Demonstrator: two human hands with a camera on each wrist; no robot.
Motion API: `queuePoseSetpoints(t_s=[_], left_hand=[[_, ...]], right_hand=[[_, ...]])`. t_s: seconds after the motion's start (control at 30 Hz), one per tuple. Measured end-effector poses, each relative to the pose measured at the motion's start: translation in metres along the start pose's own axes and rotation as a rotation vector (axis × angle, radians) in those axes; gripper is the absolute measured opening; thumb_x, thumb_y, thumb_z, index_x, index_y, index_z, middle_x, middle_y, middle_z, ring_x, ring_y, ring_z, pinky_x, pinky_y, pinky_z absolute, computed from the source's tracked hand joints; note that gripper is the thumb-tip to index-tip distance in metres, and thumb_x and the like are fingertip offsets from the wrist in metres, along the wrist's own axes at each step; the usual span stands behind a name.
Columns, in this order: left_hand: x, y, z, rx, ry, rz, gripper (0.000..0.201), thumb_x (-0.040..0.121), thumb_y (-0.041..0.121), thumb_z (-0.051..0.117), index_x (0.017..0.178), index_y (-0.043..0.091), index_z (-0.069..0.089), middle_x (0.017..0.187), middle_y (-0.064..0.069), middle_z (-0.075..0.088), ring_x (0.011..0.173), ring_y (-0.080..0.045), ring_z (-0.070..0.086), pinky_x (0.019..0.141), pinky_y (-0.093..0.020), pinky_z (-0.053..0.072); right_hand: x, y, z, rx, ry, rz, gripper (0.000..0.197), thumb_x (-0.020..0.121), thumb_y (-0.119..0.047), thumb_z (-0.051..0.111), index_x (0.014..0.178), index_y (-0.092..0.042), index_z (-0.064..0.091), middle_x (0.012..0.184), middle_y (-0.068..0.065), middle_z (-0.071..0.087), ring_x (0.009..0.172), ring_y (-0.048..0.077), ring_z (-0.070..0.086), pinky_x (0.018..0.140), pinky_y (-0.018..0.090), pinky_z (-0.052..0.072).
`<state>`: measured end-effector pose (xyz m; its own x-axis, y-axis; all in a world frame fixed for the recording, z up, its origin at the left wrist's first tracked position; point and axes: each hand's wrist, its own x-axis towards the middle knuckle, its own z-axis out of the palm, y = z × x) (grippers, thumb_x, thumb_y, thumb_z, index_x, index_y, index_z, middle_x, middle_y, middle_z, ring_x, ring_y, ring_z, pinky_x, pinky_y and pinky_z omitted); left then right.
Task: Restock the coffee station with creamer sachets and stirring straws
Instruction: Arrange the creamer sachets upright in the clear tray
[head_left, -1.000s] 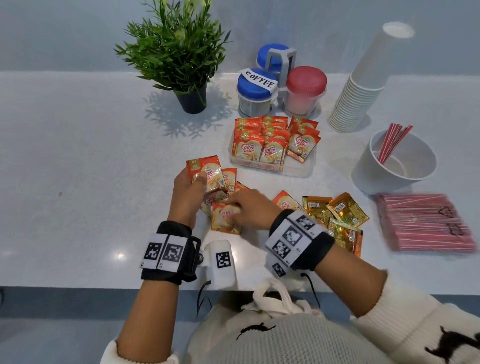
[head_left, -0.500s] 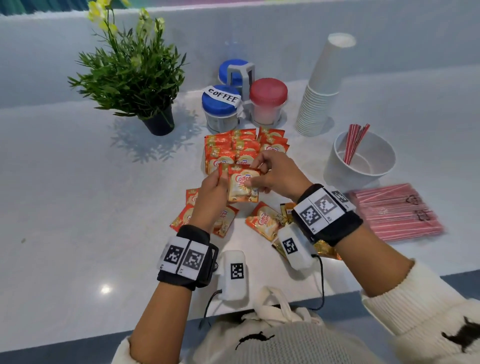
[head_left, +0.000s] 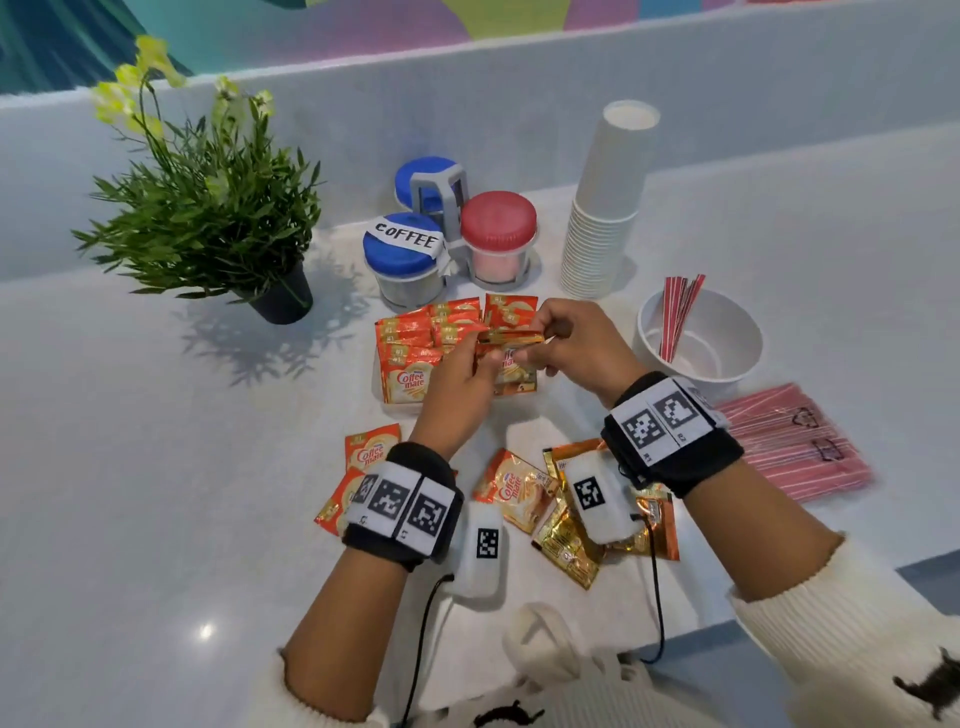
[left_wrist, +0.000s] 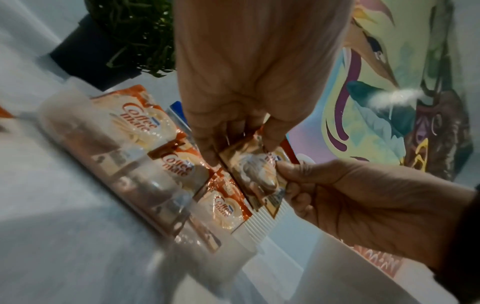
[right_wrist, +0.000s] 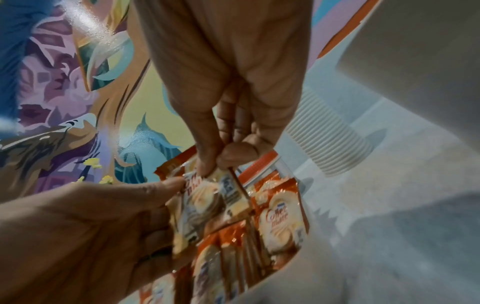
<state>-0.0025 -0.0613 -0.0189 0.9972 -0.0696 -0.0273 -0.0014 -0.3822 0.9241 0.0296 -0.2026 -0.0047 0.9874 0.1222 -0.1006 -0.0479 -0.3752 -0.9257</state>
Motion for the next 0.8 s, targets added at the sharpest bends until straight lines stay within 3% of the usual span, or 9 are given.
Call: queuePoseSetpoints(t_s=[0.07,0.13,0.2,0.37,0.47,0.53,0.7,0.8], left_hand=[[0.01,0.003,-0.001,0.07,0.031,0.032,0.025,0.096,0.017,0.048,0.119,0.009,0.055,0.111,-0.002,0.058,0.104,-0.016,0.055,0.074,-0.012,0.04],[0.021,0.002,-0.003,0.167,0.08,0.036,0.028,0.093,0.017,0.053,0.12,0.01,0.054,0.12,-0.007,0.054,0.113,-0.02,0.051,0.088,-0.022,0.043],[0.03,-0.001,-0.006,0.304,0.106,0.03,0.037,0.091,0.016,0.057,0.127,0.012,0.05,0.131,-0.009,0.046,0.124,-0.021,0.042,0.104,-0.033,0.037],[0.045,-0.013,-0.007,0.614,0.035,-0.001,0.059,0.088,0.025,0.06,0.141,0.018,0.035,0.153,-0.007,0.024,0.143,-0.023,0.019,0.118,-0.041,0.017],[0.049,-0.022,-0.003,0.717,-0.043,-0.042,0.068,0.086,0.029,0.062,0.144,0.02,0.028,0.156,-0.006,0.017,0.145,-0.024,0.011,0.118,-0.048,0.011],[0.05,-0.027,-0.001,0.768,-0.044,-0.035,0.067,0.083,0.03,0.065,0.14,0.02,0.032,0.152,-0.006,0.023,0.143,-0.025,0.016,0.117,-0.046,0.013],[0.052,-0.031,-0.001,0.816,0.008,-0.019,0.056,0.079,0.036,0.069,0.124,0.015,0.044,0.137,-0.007,0.035,0.127,-0.028,0.031,0.107,-0.038,0.029],[0.054,-0.032,-0.001,0.823,0.002,-0.038,0.057,0.079,0.039,0.068,0.124,0.014,0.043,0.137,-0.008,0.034,0.125,-0.029,0.031,0.105,-0.038,0.03]], right_hand=[[0.009,0.0,-0.007,-0.048,0.063,-0.014,0.033,0.068,0.001,0.075,0.061,-0.018,0.05,0.063,0.005,0.058,0.049,0.007,0.052,0.049,0.018,0.044],[0.019,0.002,-0.013,-0.117,0.154,-0.015,0.034,0.068,-0.002,0.076,0.059,-0.02,0.048,0.066,0.006,0.059,0.05,0.004,0.052,0.055,0.023,0.046],[0.027,0.006,-0.016,-0.166,0.214,0.005,0.036,0.068,-0.004,0.076,0.058,-0.021,0.046,0.07,0.006,0.059,0.06,0.015,0.053,0.065,0.032,0.047],[0.033,0.019,-0.005,-0.2,0.142,0.083,0.035,0.069,-0.005,0.075,0.058,-0.02,0.046,0.063,0.005,0.054,0.066,0.024,0.054,0.07,0.04,0.05],[0.037,0.025,0.004,-0.287,0.071,0.091,0.035,0.071,-0.002,0.072,0.058,-0.018,0.043,0.057,-0.001,0.048,0.068,0.023,0.053,0.066,0.034,0.048],[0.038,0.028,0.007,-0.373,0.06,0.082,0.03,0.073,-0.005,0.071,0.063,-0.016,0.044,0.061,-0.001,0.049,0.071,0.021,0.05,0.061,0.026,0.038],[0.046,0.028,0.006,-0.464,0.066,0.026,0.024,0.074,-0.005,0.068,0.07,-0.011,0.046,0.075,0.004,0.054,0.074,0.021,0.048,0.067,0.024,0.032],[0.051,0.02,0.007,-0.558,0.072,-0.045,0.013,0.076,-0.003,0.065,0.074,-0.009,0.054,0.08,0.011,0.057,0.078,0.025,0.05,0.069,0.03,0.039]])
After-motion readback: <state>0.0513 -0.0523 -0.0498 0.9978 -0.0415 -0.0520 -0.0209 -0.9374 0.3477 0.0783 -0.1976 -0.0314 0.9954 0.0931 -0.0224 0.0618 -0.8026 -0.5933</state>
